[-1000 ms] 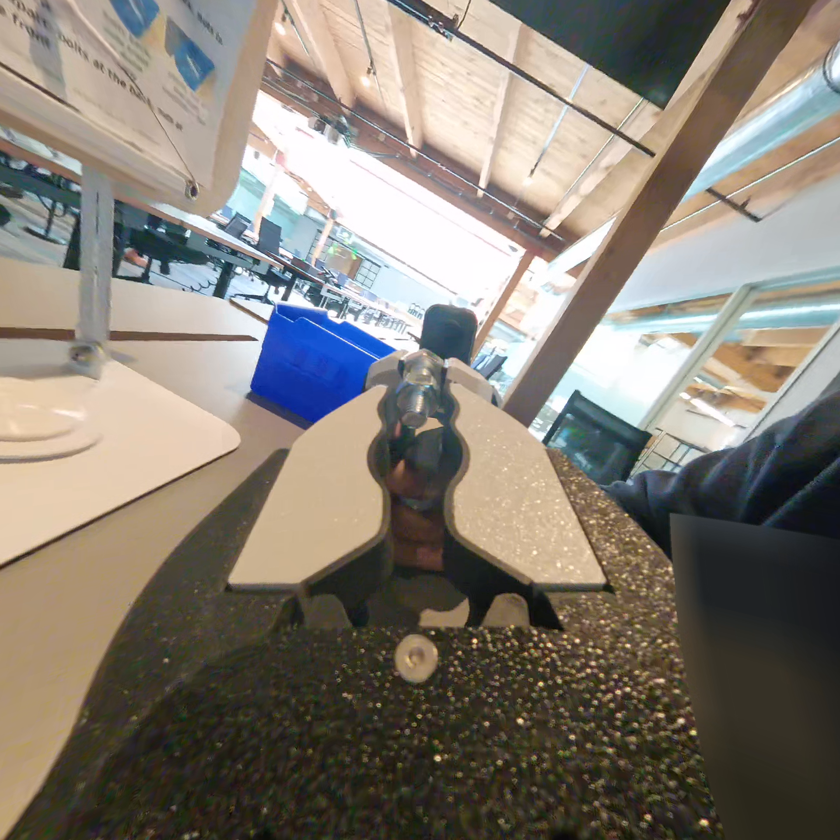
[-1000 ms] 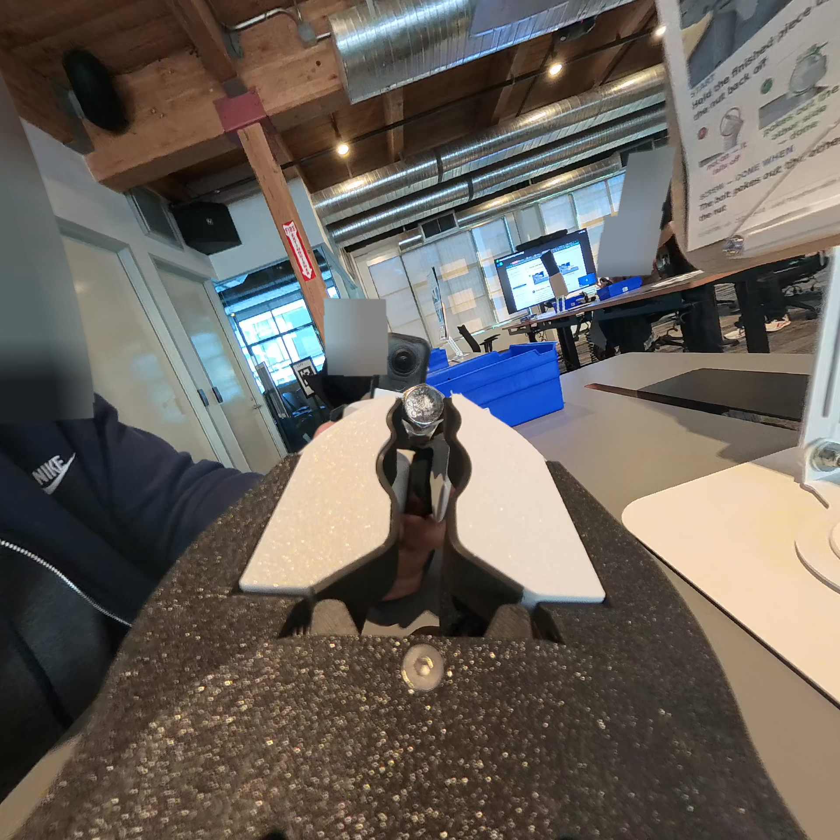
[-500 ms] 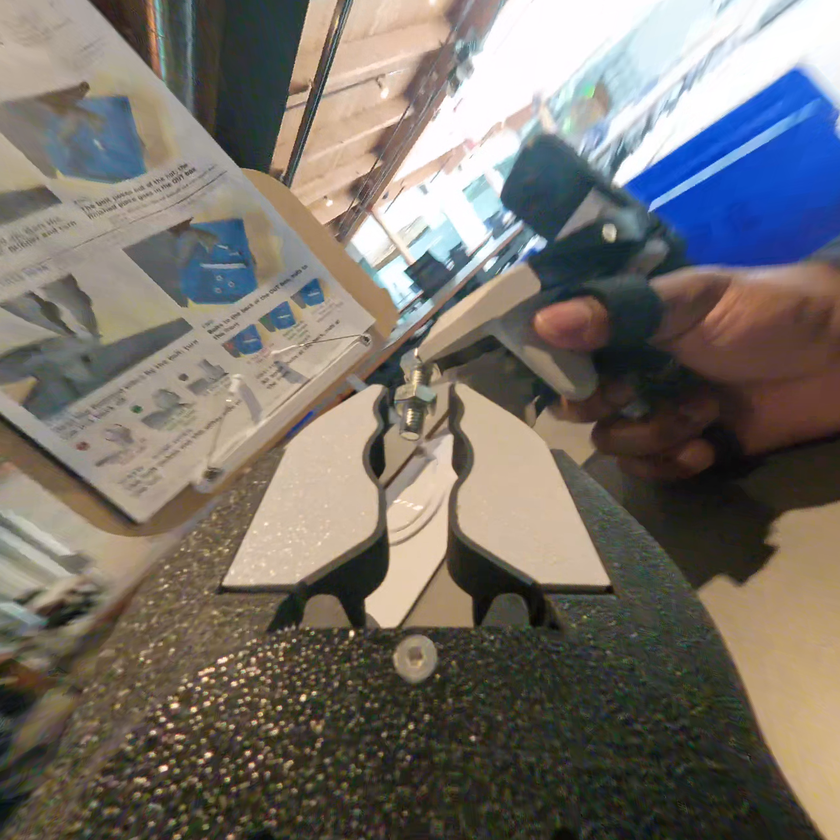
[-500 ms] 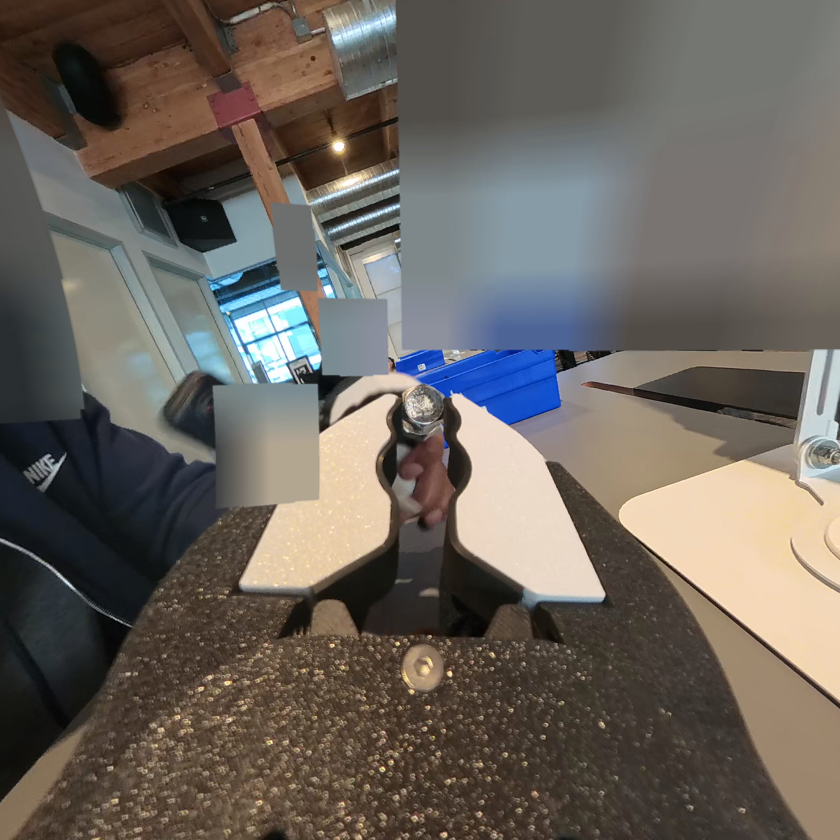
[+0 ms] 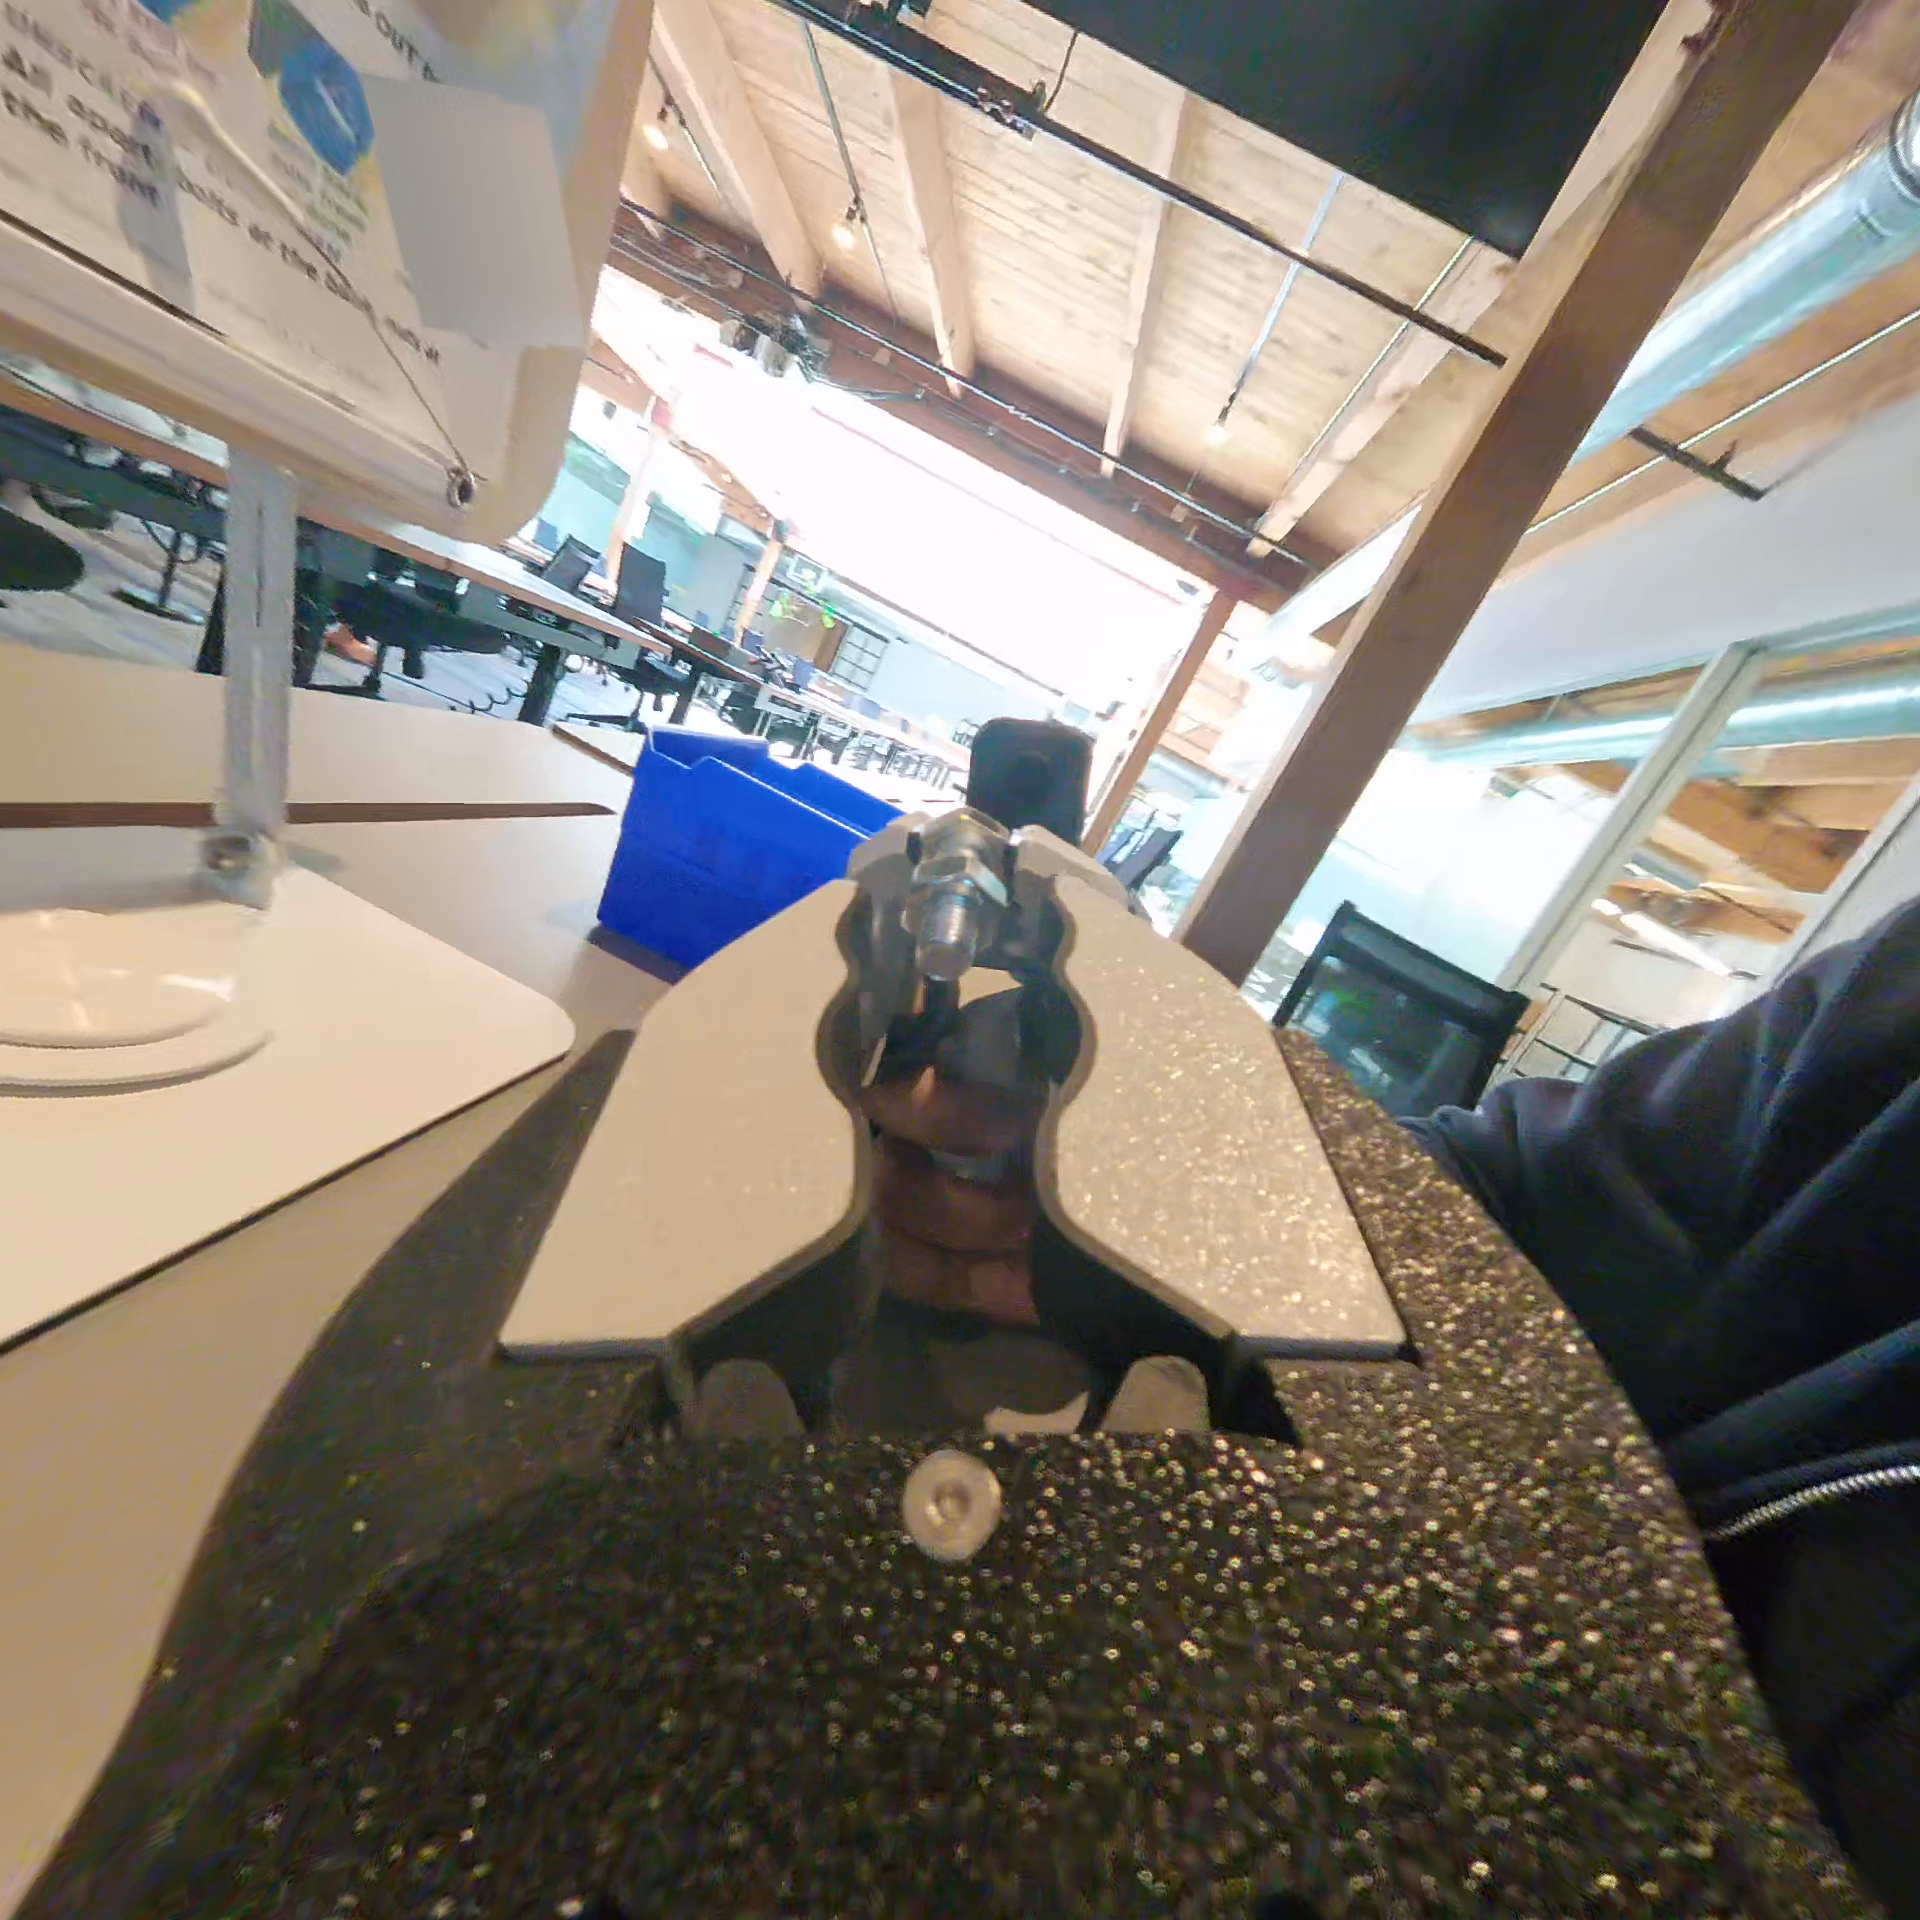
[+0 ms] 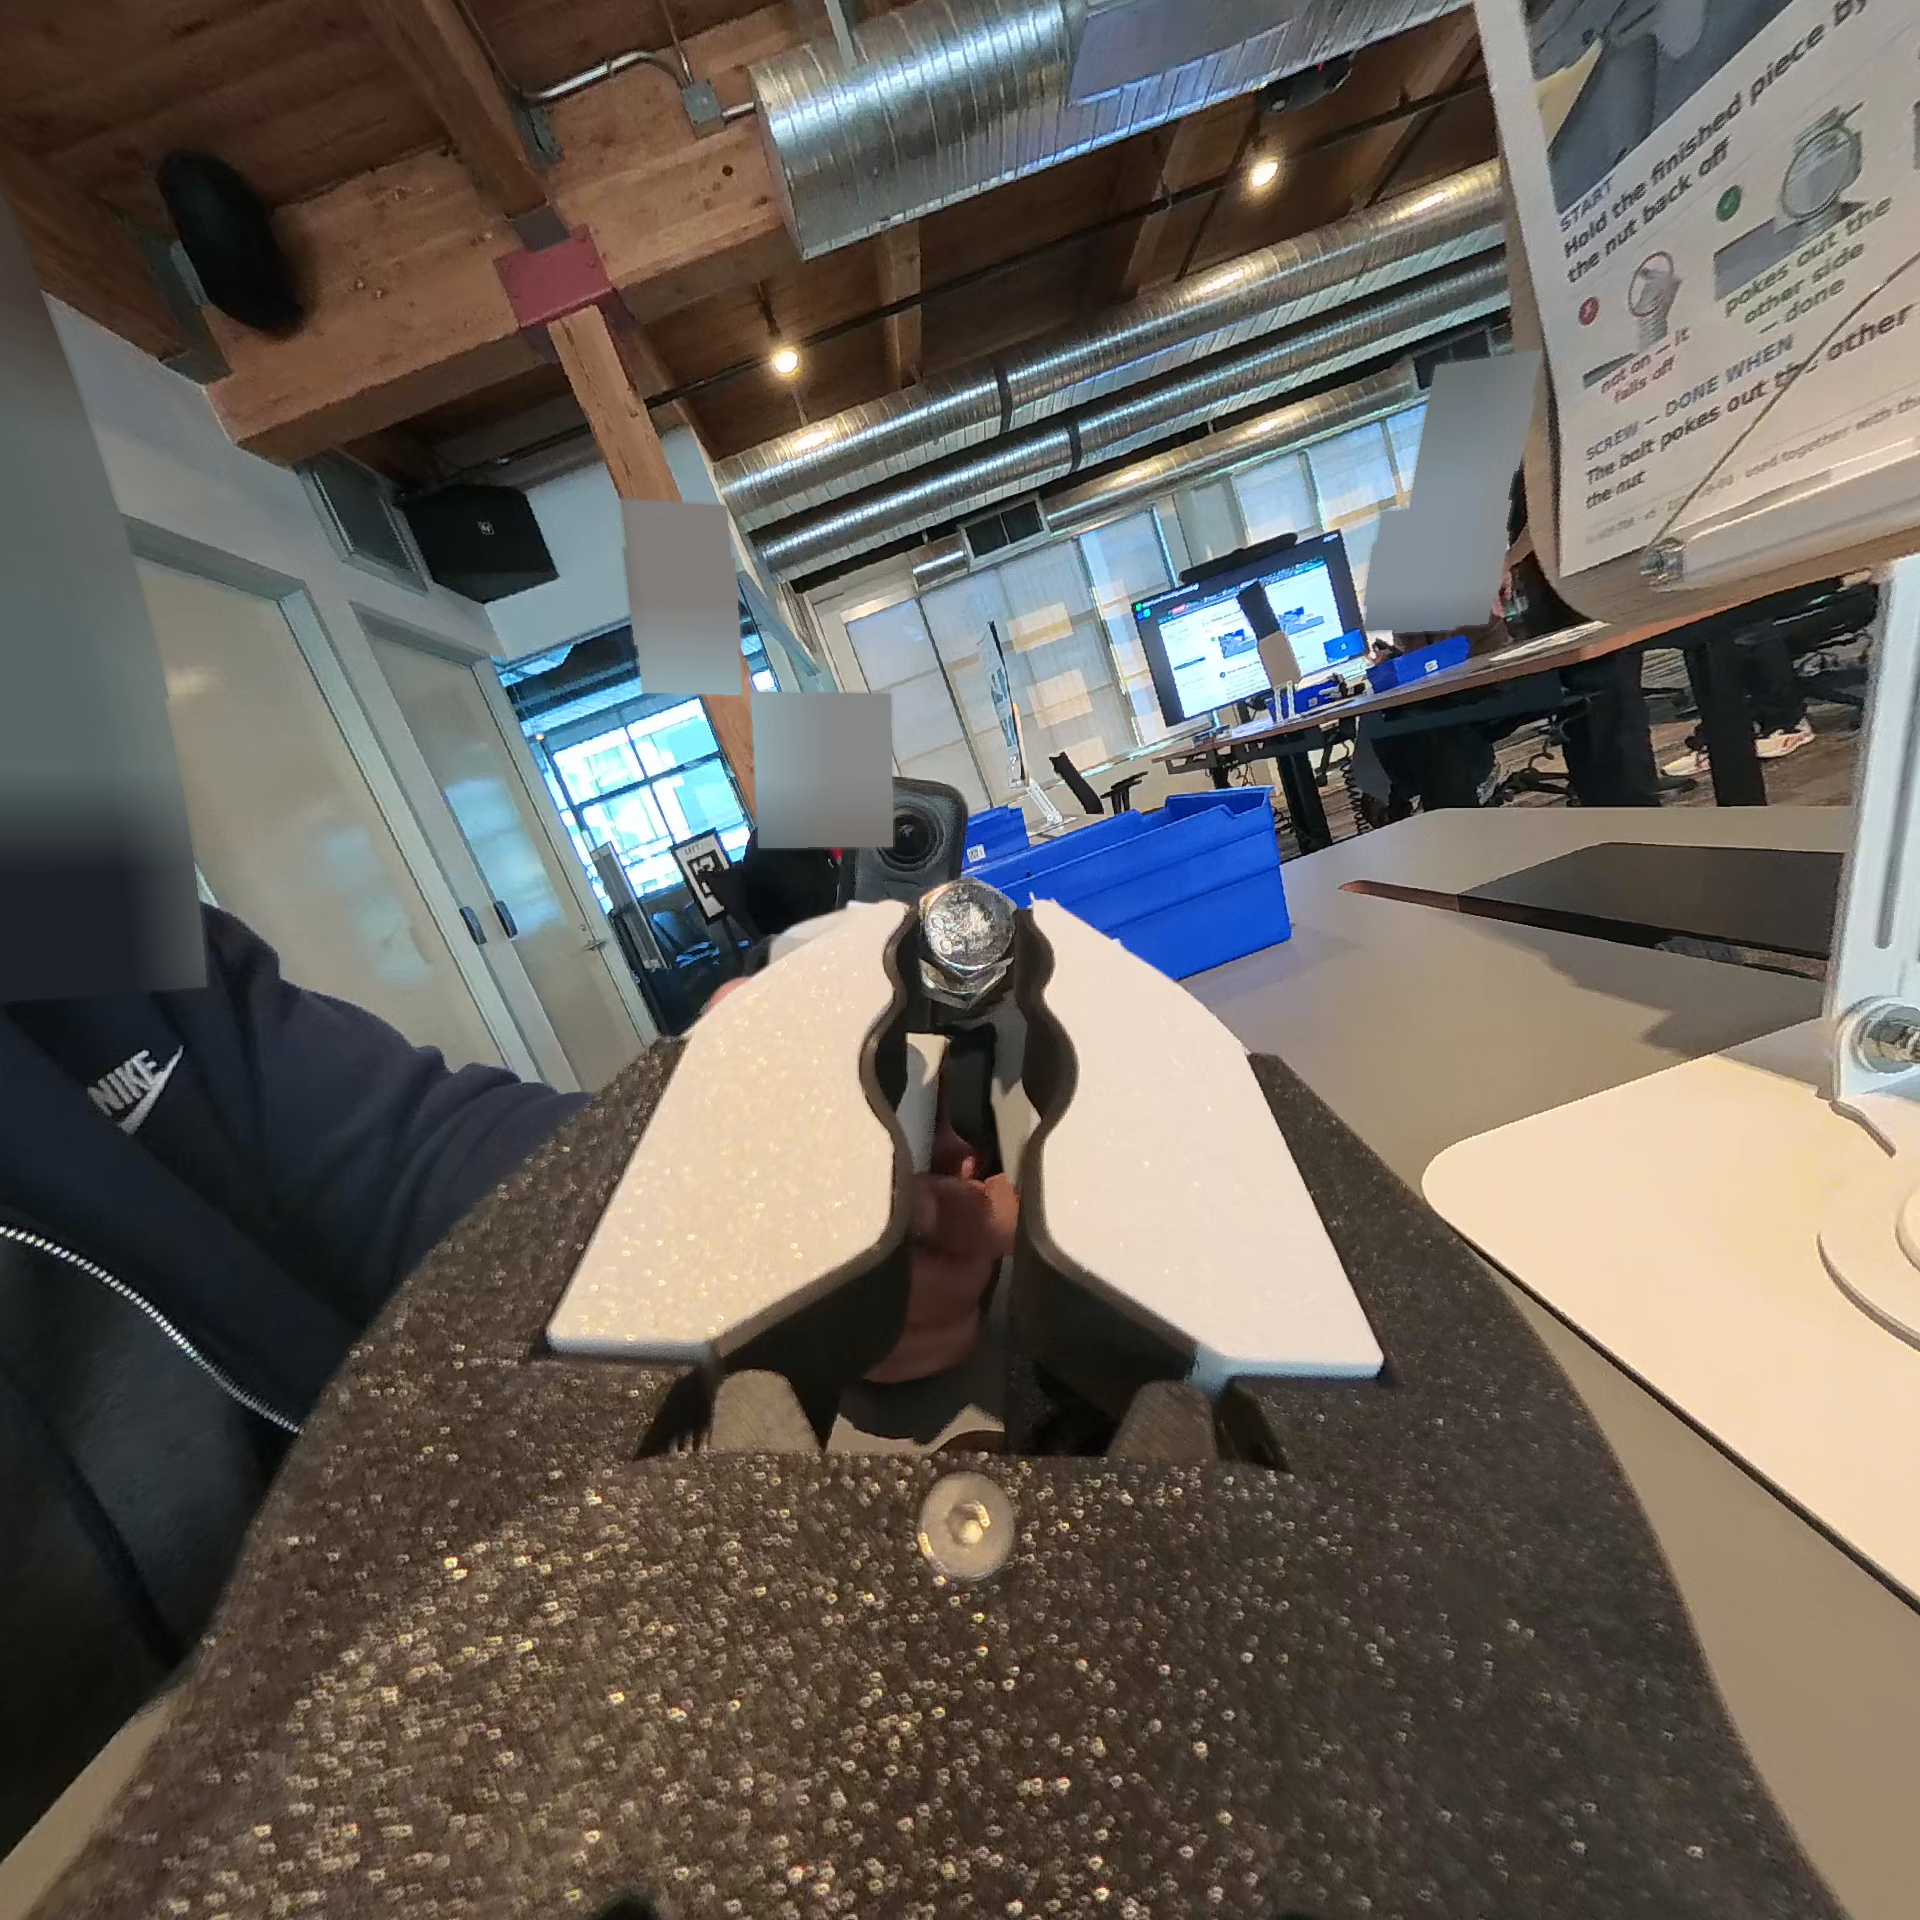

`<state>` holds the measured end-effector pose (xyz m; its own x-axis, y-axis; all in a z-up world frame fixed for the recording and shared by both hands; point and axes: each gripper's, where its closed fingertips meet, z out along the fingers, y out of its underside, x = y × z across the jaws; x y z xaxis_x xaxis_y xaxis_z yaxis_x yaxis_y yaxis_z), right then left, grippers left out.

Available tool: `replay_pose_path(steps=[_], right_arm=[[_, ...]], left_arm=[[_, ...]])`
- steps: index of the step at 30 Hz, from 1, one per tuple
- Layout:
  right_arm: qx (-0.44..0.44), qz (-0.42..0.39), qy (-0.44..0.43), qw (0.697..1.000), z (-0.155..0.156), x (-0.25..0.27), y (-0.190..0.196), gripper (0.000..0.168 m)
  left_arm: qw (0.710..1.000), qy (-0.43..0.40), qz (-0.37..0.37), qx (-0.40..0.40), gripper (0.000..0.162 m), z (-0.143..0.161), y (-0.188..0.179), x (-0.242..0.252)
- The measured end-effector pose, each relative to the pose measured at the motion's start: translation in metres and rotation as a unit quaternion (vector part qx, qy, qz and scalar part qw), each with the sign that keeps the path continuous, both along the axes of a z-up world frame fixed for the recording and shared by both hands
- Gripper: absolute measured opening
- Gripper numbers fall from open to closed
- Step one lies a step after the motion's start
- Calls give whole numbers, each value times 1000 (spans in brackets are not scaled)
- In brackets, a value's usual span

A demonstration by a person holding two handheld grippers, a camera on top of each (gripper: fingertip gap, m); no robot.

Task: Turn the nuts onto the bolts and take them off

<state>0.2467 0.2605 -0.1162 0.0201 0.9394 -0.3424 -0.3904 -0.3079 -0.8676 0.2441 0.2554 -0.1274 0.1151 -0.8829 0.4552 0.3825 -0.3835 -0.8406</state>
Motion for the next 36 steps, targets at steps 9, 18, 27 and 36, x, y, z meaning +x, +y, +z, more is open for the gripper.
replay_pose_path(steps=[9, 18, 27, 36], right_arm=[[1, 0, -9, 1000, -2, -3, 0, 16], [-3, -2, -2, 1000, -1, 0, 1, 16], [-5, -2, 5, 1000, 0, 2, 1, 16], [3, -2, -6, 1000, -1, -2, 0, 16]], left_arm=[[897, 225, 215, 313, 18, -4, 4, -2], [862, 239, 238, 379, 38, 2, -5, 0], [998, 25, 54, 21, 39, -3, 7, -3], [995, -43, -37, -84, 25, -2, 0, 4]])
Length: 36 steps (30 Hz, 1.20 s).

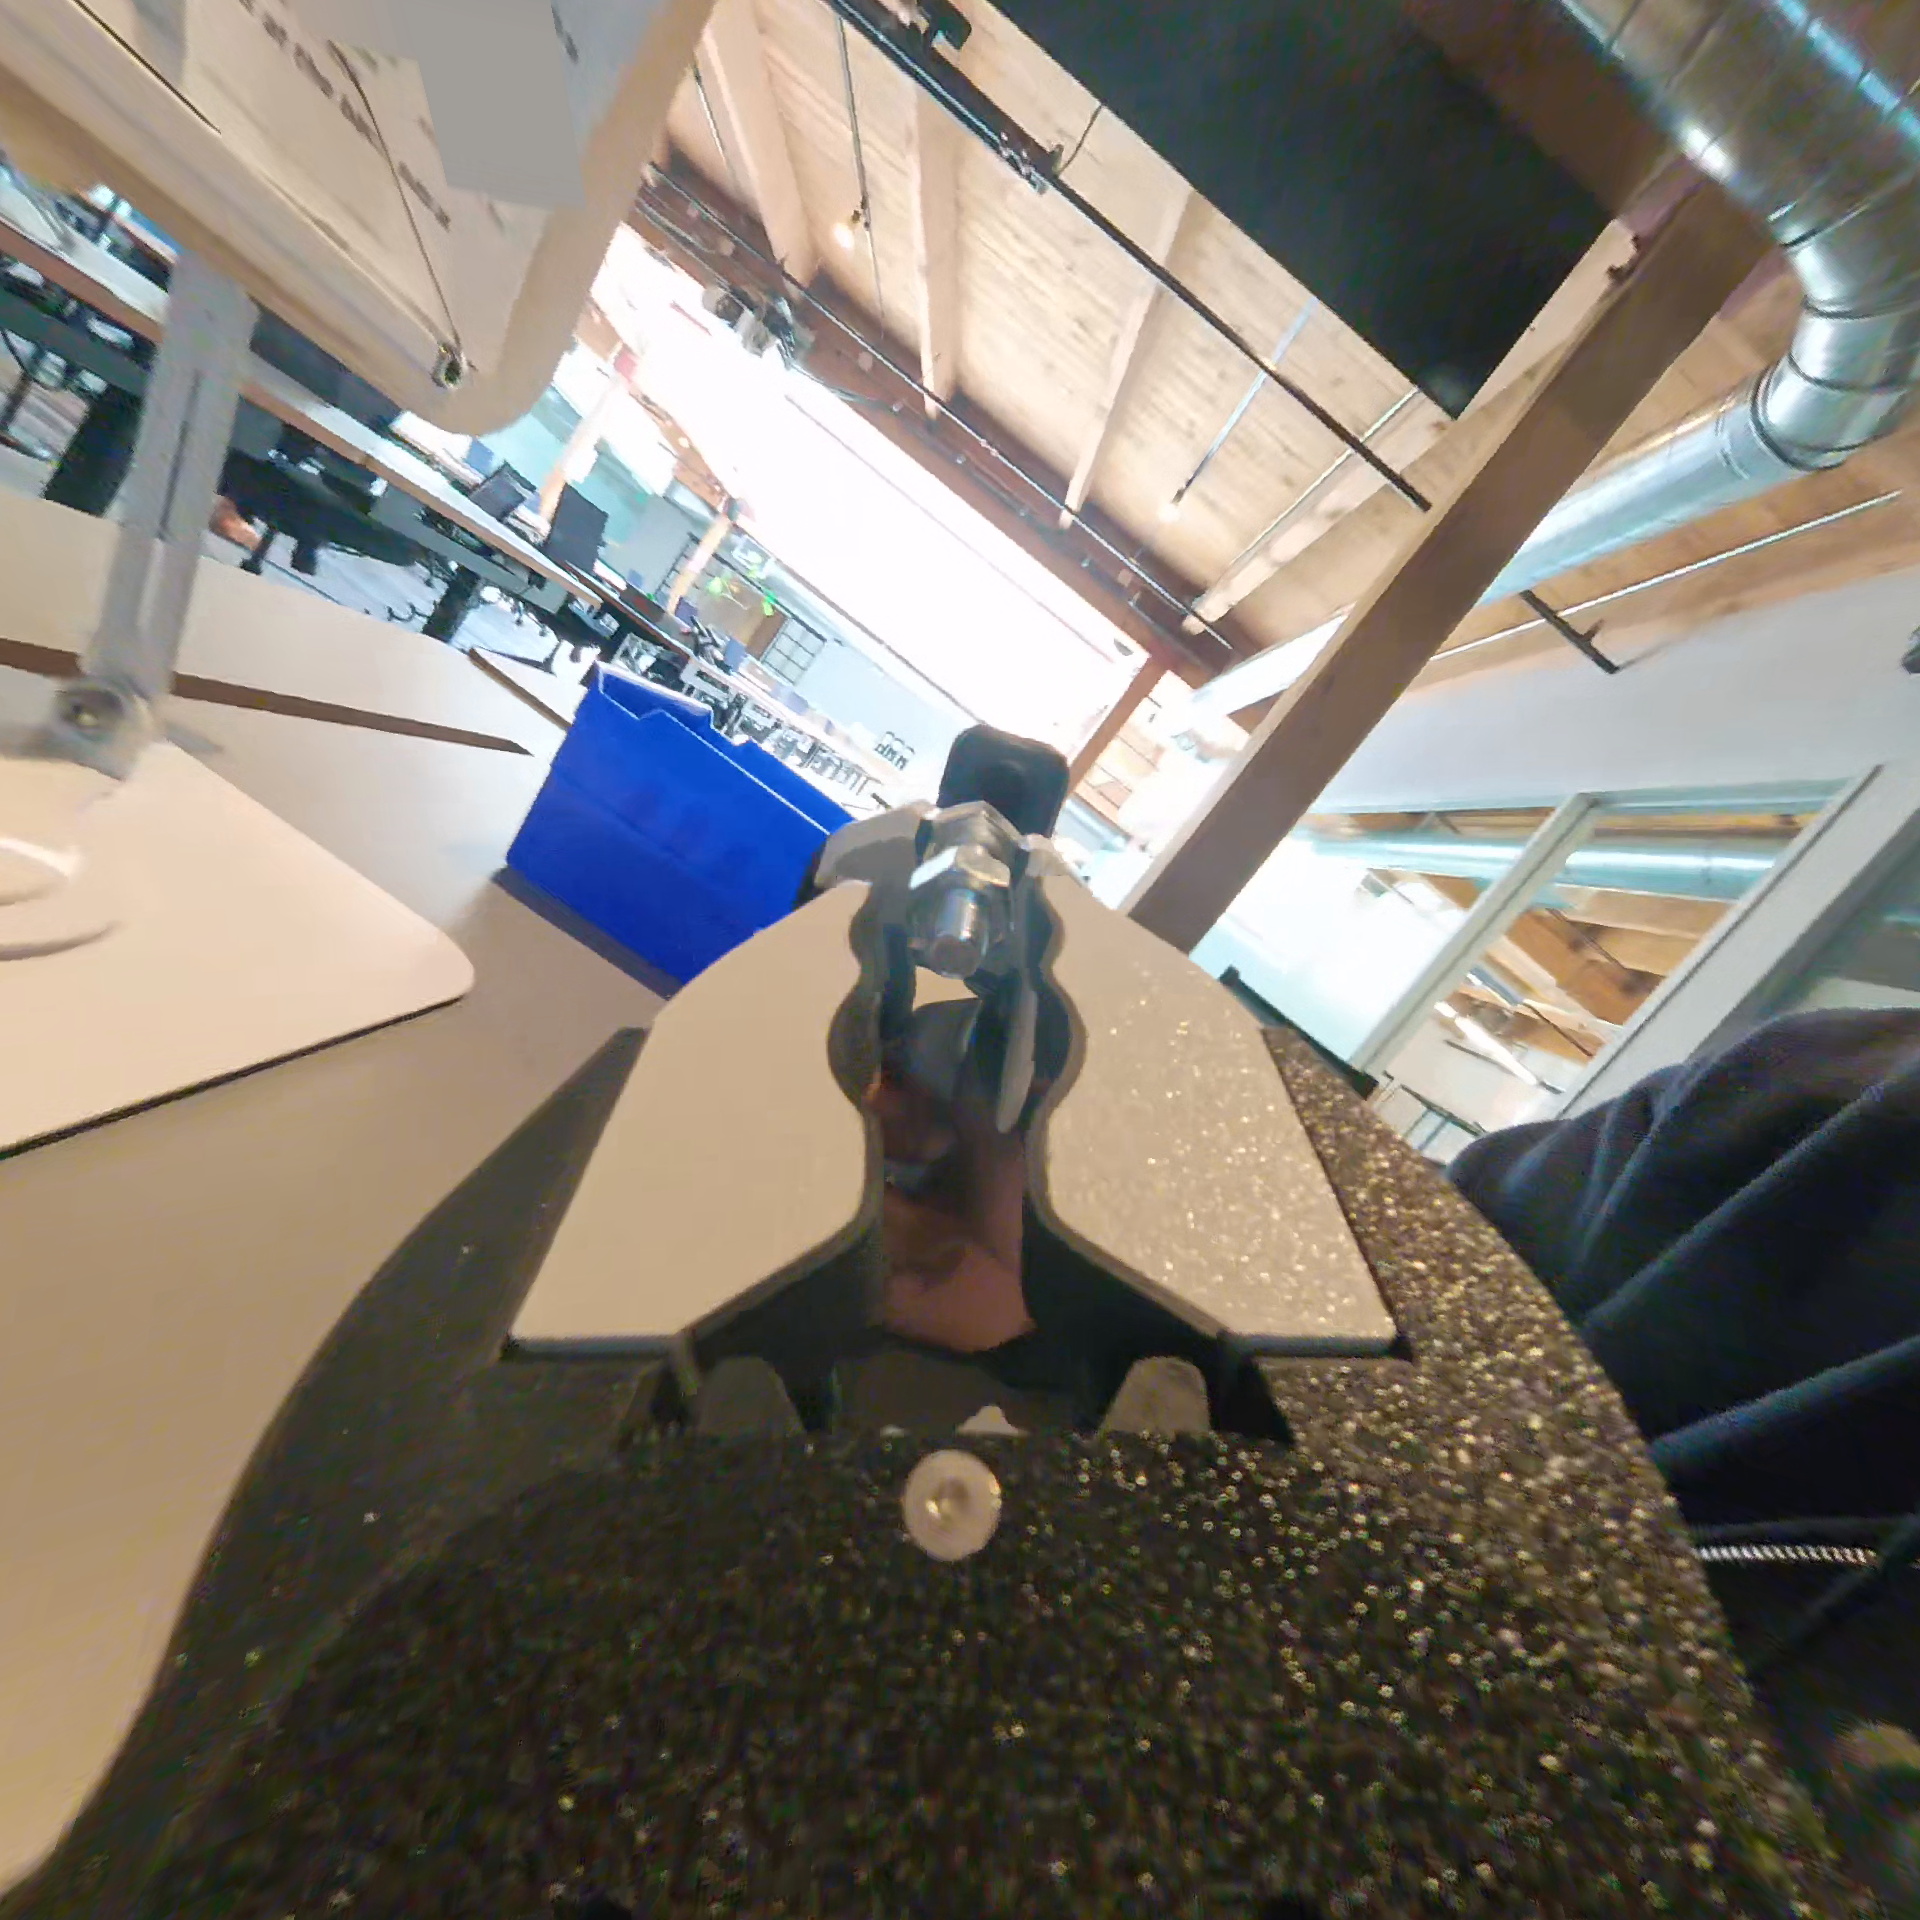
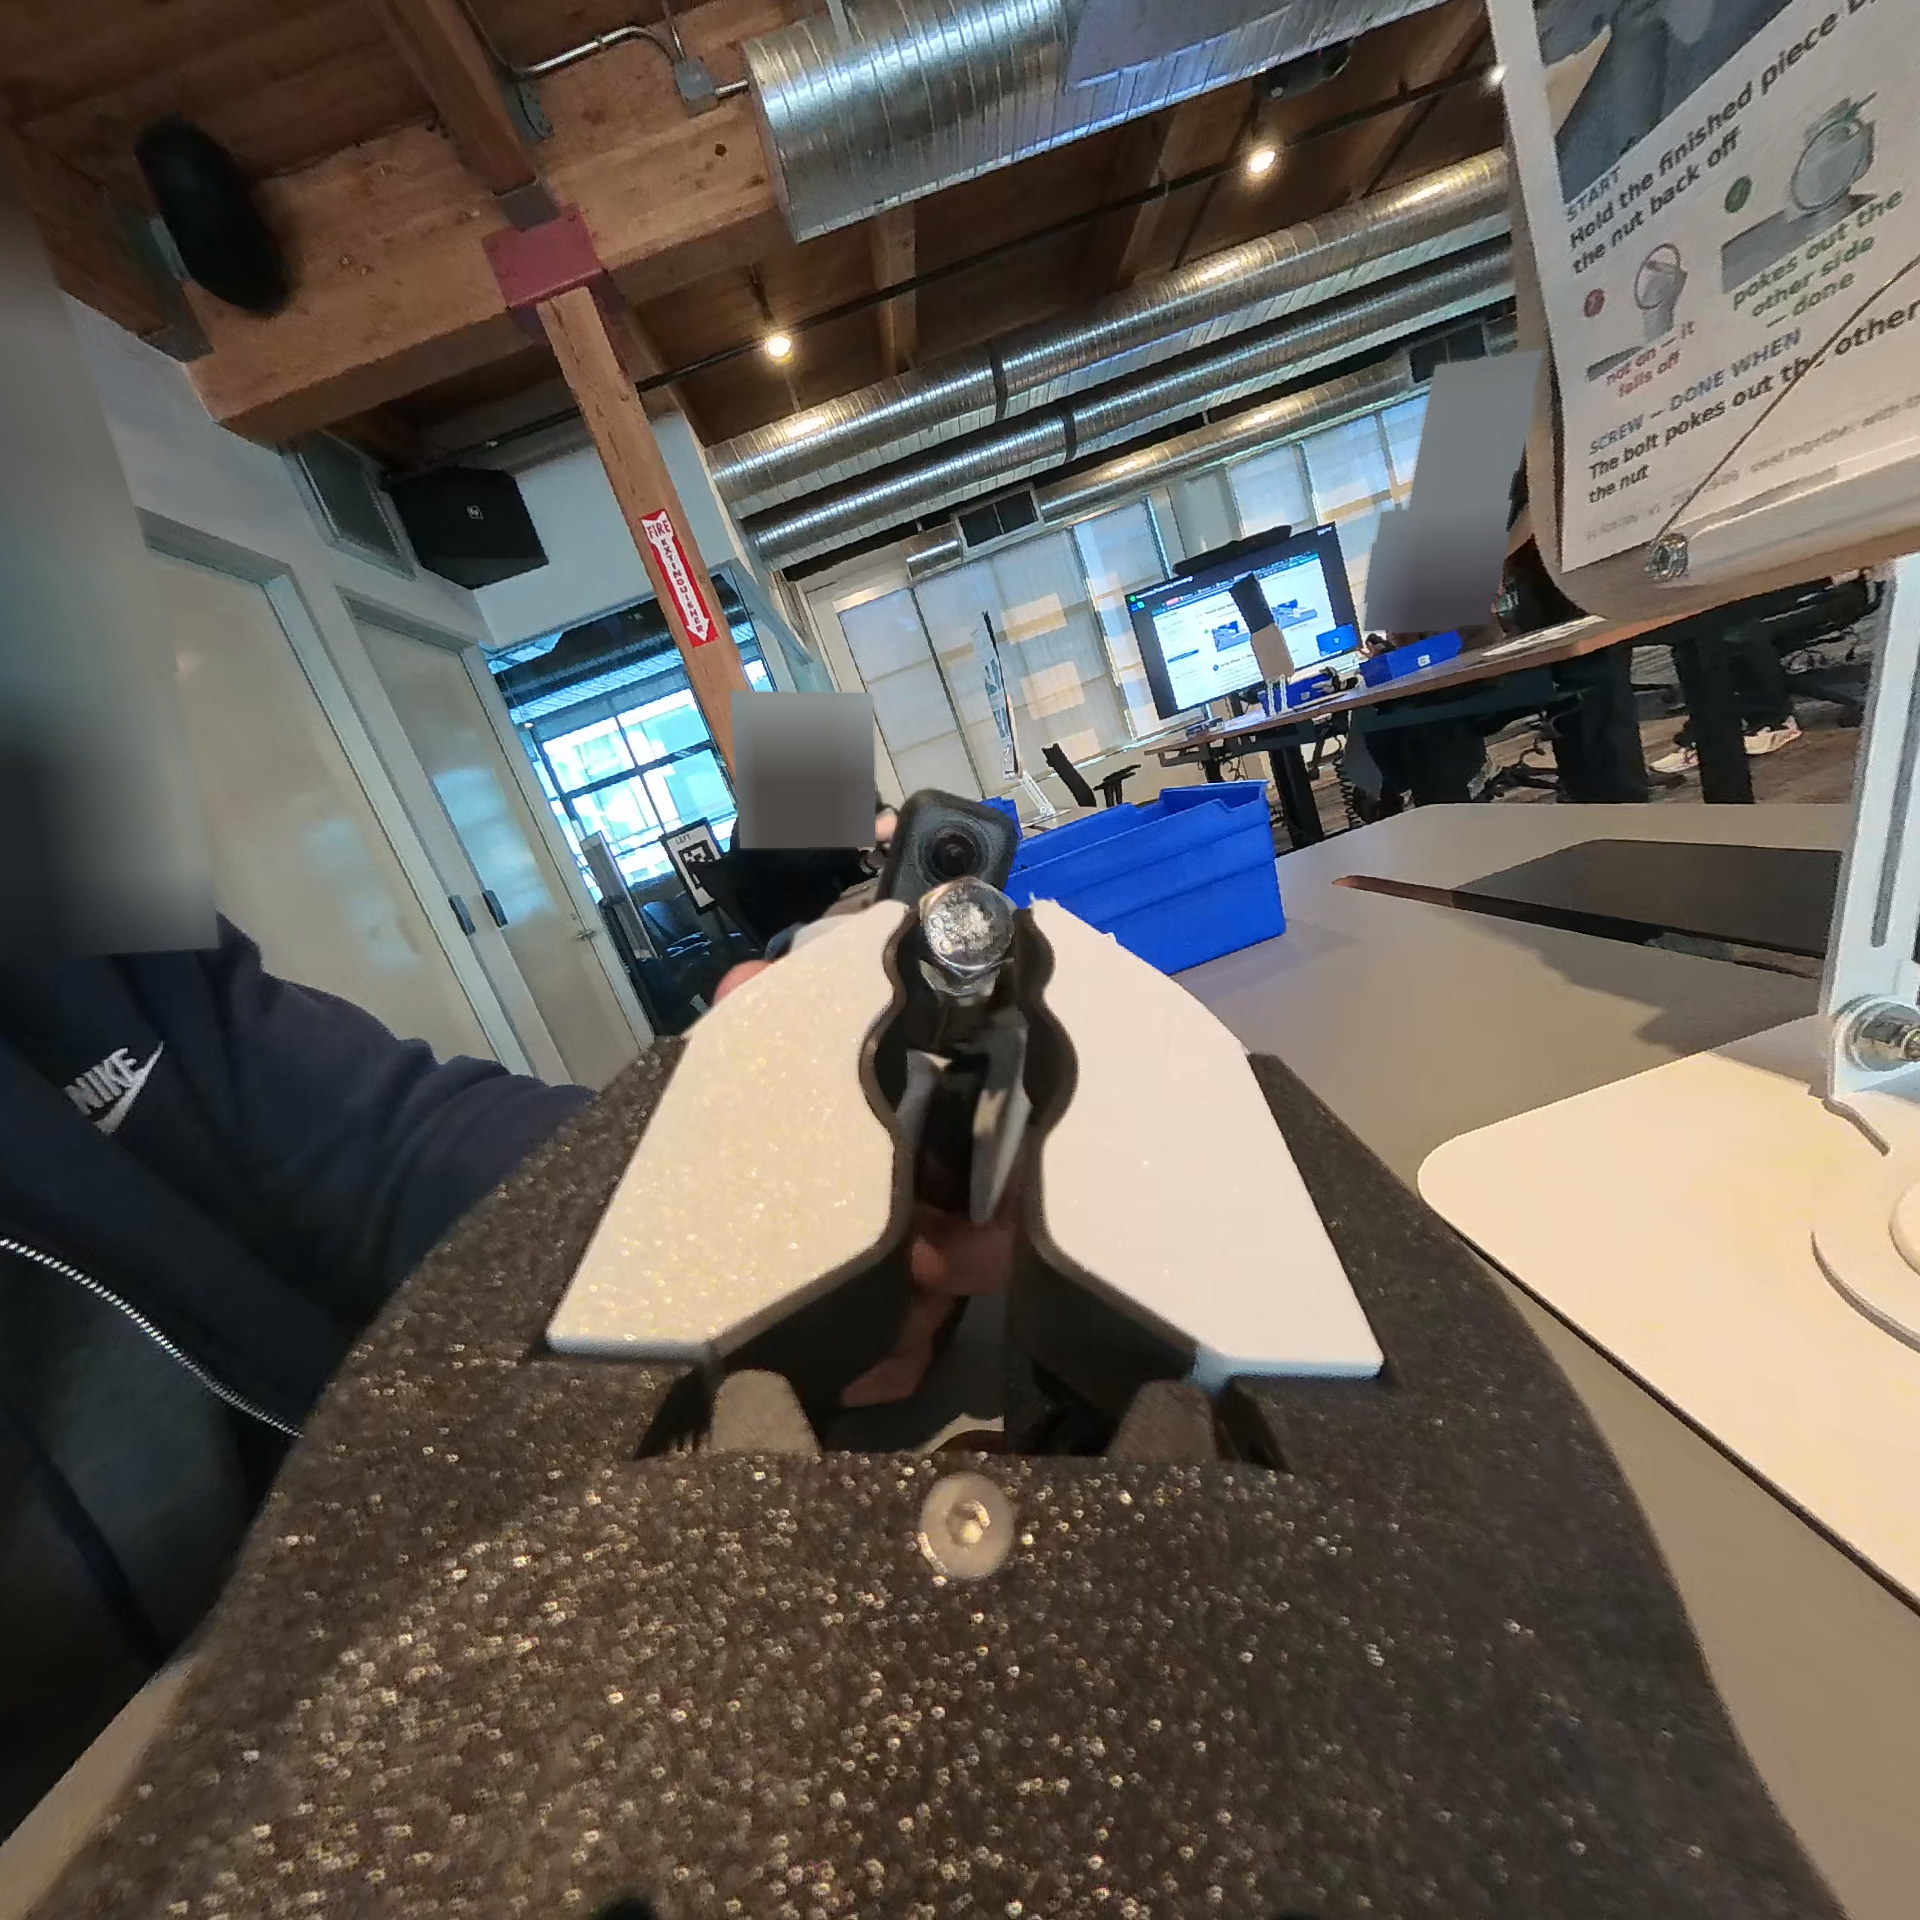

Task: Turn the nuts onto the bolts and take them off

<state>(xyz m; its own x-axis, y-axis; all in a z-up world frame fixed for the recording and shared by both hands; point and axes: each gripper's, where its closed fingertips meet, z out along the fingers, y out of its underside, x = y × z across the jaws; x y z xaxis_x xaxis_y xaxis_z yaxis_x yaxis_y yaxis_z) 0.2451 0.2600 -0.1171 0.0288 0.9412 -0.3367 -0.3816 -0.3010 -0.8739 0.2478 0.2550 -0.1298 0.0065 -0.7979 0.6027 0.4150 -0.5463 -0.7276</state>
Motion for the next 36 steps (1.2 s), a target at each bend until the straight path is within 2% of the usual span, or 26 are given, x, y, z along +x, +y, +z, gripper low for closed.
replay_pose_path(steps=[1, 5, 7, 8, 10, 13, 14, 15, 16, 17, 21, 24, 26, 29, 33, 36], right_arm=[[1, 0, 0, 1000, 0, 0, 0, 16], [1, 1, -2, 1000, 0, -1, 0, 16], [1, 2, -1, 1000, 0, -1, -1, 16], [1, 2, -1, 1000, 0, -1, -1, 16], [1, 1, -1, 1000, 0, -1, 0, 16], [3, 0, -4, 1000, 0, -1, -1, 16], [3, 0, -3, 1000, 0, -1, -1, 16], [3, 0, -3, 1000, 0, -1, -1, 16], [1, -1, -2, 1000, 0, -1, 0, 16], [0, -2, 1, 1000, 0, 0, 0, 16], [-10, -4, 15, 1000, 2, 5, 3, 16], [-10, -3, 15, 1000, 2, 5, 3, 16], [-9, -2, 14, 1000, 2, 4, 3, 16], [-9, -2, 14, 1000, 2, 4, 3, 16], [-6, -3, 10, 1000, 1, 3, 2, 16], [-5, -3, 8, 1000, 1, 3, 2, 16]], left_arm=[[1000, 4, 2, 6, 18, 0, -1, 1], [995, 46, 50, 70, 17, 0, 0, 0], [979, 101, 100, 144, 17, -1, 1, 0], [962, 139, 132, 193, 17, -2, 1, 0], [902, 228, 204, 304, 18, -3, 4, -1], [768, 343, 298, 452, 18, -3, 8, -5], [734, 364, 316, 478, 18, -3, 8, -6], [716, 373, 327, 491, 18, -3, 8, -6], [720, 366, 326, 492, 21, -1, 6, -5], [742, 344, 316, 481, 25, 1, 3, -4], [890, 217, 213, 340, 40, 8, -5, -2], [953, 141, 147, 225, 42, 7, -1, -4], [974, 106, 112, 164, 41, 5, 1, -3], [991, 60, 72, 97, 39, 3, 3, -3], [999, 22, 33, 28, 37, 2, 3, -2], [1000, 3, 6, -1, 30, 2, 1, 0]])
